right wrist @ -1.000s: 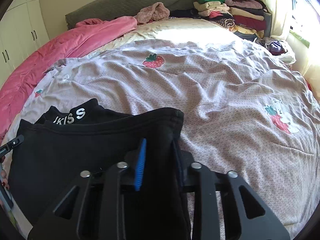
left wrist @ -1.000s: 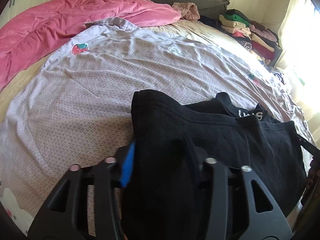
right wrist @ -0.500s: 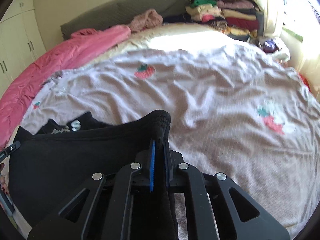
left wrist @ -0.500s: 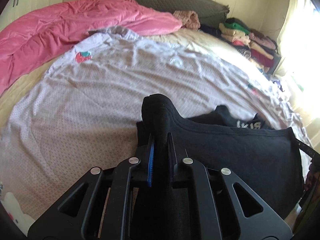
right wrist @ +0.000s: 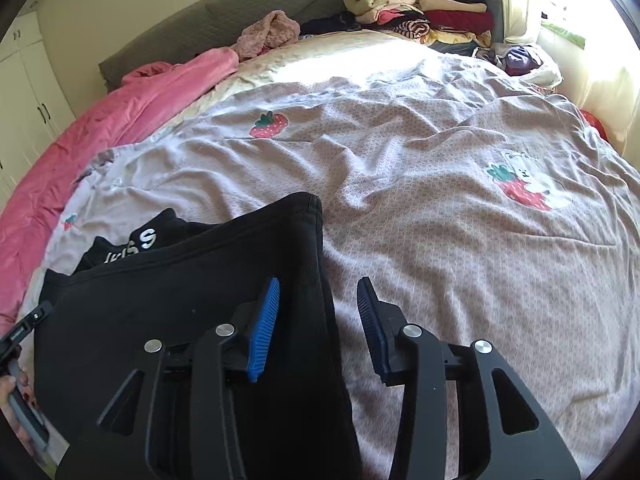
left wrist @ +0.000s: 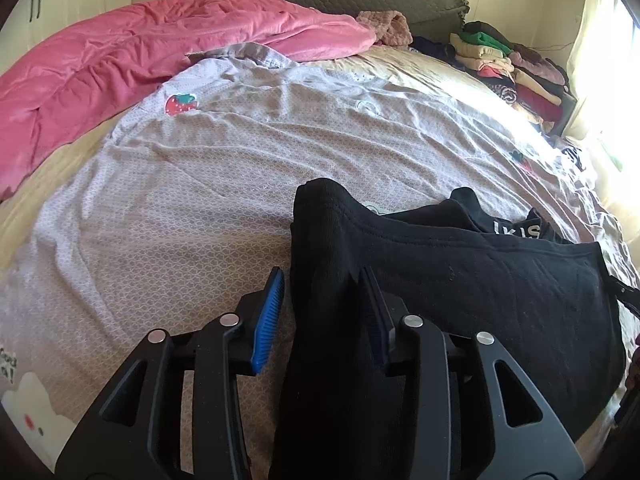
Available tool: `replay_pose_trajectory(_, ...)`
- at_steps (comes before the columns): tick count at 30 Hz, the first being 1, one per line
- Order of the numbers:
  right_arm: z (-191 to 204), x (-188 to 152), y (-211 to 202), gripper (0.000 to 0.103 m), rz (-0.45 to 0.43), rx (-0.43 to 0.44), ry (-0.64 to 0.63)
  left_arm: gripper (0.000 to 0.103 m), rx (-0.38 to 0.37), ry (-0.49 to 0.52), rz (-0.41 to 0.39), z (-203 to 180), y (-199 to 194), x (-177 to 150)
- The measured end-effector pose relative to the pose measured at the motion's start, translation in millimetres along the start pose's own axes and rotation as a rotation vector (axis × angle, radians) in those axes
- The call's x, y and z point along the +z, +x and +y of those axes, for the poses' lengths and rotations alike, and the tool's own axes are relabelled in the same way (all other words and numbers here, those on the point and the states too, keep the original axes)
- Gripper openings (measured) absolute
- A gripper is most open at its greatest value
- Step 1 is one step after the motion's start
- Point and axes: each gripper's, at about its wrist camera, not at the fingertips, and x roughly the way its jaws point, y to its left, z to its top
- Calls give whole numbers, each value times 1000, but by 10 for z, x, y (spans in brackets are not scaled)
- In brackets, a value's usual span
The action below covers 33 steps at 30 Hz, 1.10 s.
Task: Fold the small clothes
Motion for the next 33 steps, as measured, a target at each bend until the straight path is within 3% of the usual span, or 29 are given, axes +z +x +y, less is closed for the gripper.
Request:
replay_pose_trajectory(3,19,-46,-136,54,-21,16,13,42,-8,-8,-3,5,-60,0)
replay_pose_trajectory(6,57,-101,-288,58,-43,49,27,55,-22,-17,-18,3,-160,6)
replay_pose_trajectory(9,138,-145,-409,66,-56,67,13,61,-21,-6,-47,-23,-276,26)
replay_pose_trajectory(15,410,-224,-574,69,-73,100,-56,78,-13,8,-72,-42,-450,2)
replay_pose_trajectory(18,596,-276,-618,69,-77,122,-102,82,-12,8,-96,-24,-559,-13)
replay_pose_trajectory(19,642,-291,-623,80,-76,125,-114,83,-13,6,-102,-16,-591,-17)
replay_pose_trajectory(21,769,-336,-658,86,-82,138,-143,89,-16,2,-110,6,-645,-27)
replay_pose_trajectory(33,1814,-834,-641,86,-49,221,-471,93,4,-60,-107,253,-677,-46)
